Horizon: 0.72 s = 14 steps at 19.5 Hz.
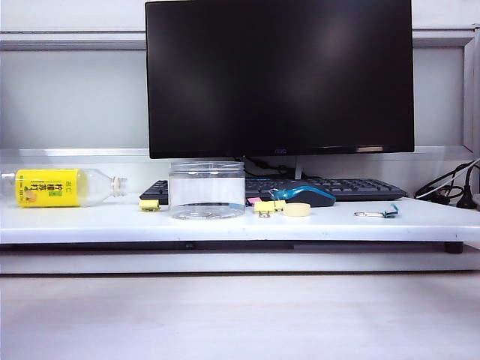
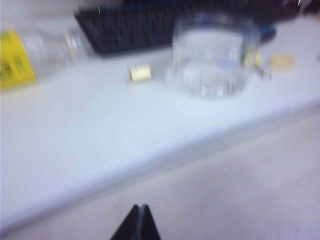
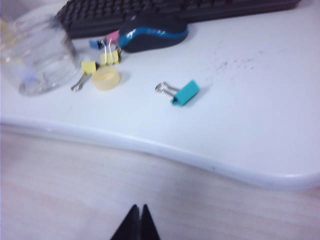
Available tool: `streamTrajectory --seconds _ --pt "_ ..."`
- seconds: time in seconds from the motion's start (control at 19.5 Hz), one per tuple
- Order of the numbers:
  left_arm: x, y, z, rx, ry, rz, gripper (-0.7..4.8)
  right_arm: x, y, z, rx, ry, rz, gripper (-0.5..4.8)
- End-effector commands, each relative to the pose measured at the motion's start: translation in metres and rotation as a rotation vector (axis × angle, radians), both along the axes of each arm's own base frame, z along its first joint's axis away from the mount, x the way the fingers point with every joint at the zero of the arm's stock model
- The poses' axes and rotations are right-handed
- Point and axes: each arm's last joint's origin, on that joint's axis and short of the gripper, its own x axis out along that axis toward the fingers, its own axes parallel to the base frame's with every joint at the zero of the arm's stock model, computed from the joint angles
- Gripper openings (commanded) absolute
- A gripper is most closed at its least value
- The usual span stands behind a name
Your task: Take the clips out of the round transparent plastic box and place them on the table.
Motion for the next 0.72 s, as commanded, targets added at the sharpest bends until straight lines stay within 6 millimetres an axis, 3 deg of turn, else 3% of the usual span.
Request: streamTrajectory --seconds 0.05,0.72 --pt "0.000 0.000 0.001 0.023 -0.023 -0.008 -0.06 0.000 0.000 0.001 -0.018 -0.007 0.013 -0.03" --pt "-0.002 0.001 -0.009 0.065 0.075 -0.010 -0.06 -0.001 -0.003 -0.008 -0.087 0.065 -0.094 -0.01"
